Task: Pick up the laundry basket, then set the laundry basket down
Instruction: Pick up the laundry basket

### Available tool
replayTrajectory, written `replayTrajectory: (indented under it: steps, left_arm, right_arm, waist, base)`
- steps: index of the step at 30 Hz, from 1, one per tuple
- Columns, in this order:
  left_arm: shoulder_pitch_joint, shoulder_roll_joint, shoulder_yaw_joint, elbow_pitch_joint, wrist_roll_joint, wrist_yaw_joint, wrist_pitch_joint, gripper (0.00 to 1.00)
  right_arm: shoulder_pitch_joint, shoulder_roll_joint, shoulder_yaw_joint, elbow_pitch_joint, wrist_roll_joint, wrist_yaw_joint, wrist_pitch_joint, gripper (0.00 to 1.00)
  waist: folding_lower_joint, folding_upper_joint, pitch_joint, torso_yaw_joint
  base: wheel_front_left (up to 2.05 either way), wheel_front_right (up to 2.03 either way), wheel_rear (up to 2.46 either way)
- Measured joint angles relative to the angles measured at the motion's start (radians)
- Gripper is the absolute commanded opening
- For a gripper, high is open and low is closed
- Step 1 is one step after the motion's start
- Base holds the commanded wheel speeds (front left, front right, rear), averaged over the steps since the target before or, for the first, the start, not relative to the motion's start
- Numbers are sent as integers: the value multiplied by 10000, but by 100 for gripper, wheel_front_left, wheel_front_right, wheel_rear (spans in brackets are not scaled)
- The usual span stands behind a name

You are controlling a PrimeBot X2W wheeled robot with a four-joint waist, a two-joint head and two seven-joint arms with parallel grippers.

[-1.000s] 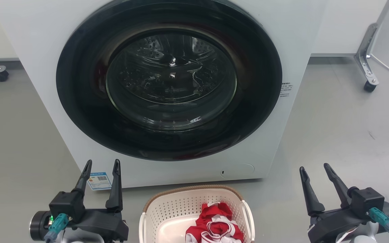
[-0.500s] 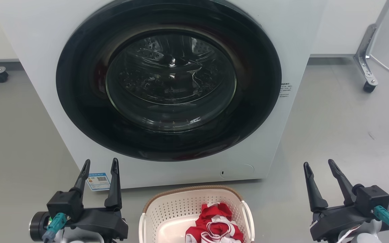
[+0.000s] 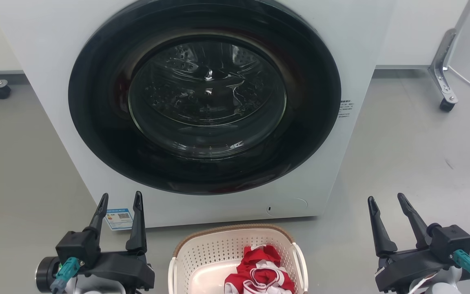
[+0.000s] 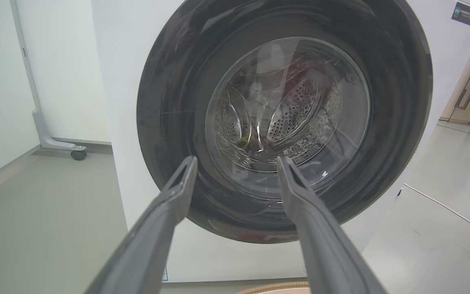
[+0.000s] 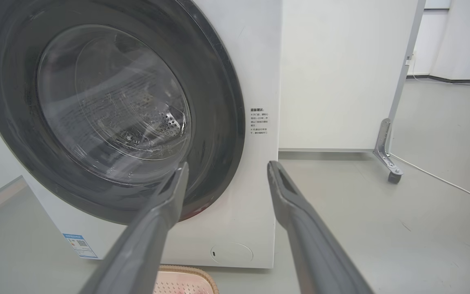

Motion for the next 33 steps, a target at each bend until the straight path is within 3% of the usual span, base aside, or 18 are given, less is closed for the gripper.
replayTrajectory:
  steps: [19,33]
  left_arm:
    - [15,-6,-19,-92,48,4,174,100]
    - [-424,-35,-84,-378,92,75,401,100]
  right_arm:
    - [62,128,-142,-81,-88,176,0,100]
    - [-604,219,-267,-105,-150,290,0,100]
  waist:
    - [0,0,199,15]
    - [1,0,1510,-26]
  base:
    - [0,0,0]
    - [0,0,0]
